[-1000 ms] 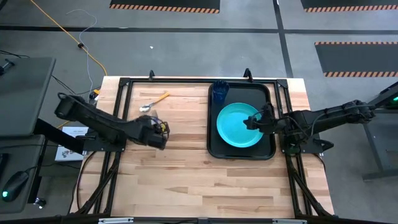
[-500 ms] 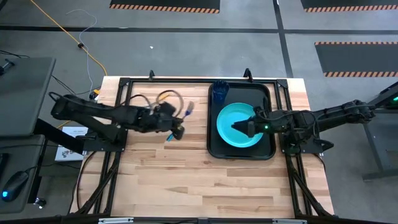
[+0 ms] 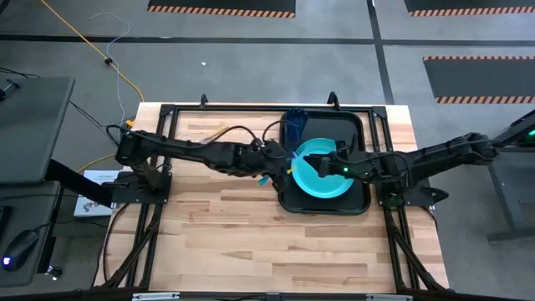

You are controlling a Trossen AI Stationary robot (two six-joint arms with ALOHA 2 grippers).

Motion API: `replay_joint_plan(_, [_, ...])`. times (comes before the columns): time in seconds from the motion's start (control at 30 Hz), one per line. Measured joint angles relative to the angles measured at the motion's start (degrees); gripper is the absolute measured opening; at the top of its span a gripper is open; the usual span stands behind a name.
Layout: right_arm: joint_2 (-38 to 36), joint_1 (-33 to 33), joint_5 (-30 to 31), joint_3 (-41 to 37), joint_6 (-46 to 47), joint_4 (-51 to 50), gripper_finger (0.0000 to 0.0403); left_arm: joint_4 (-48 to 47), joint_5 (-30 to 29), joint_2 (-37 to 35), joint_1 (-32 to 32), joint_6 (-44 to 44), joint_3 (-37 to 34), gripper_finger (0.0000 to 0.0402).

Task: Pick and place plate/cup/fork/spoon on tray
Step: Put the blue fork on the black tray to bottom of the blue plate

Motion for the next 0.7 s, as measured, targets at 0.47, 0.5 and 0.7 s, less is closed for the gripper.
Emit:
replay_joint_plan(0.47, [1.70,-3.60,-0.79,-0.06,-1.70,2.49,0.0188,4.56,1.33,1.97,-0.04,-2.00,0.70,0.0001])
replay_joint_plan(0.5, [1.70,-3.66,-0.77,-0.06,-1.64,2.51,0.0175,4.62,1.33,1.97,-0.04,-2.14,0.70,0.0001])
replay_joint_plan(0.7, [1.70,-3.66,-0.38,-0.06,-0.64,2.94,0.0083,5.38,1.42,1.97,-0.04,-2.13,0.70,0.0001])
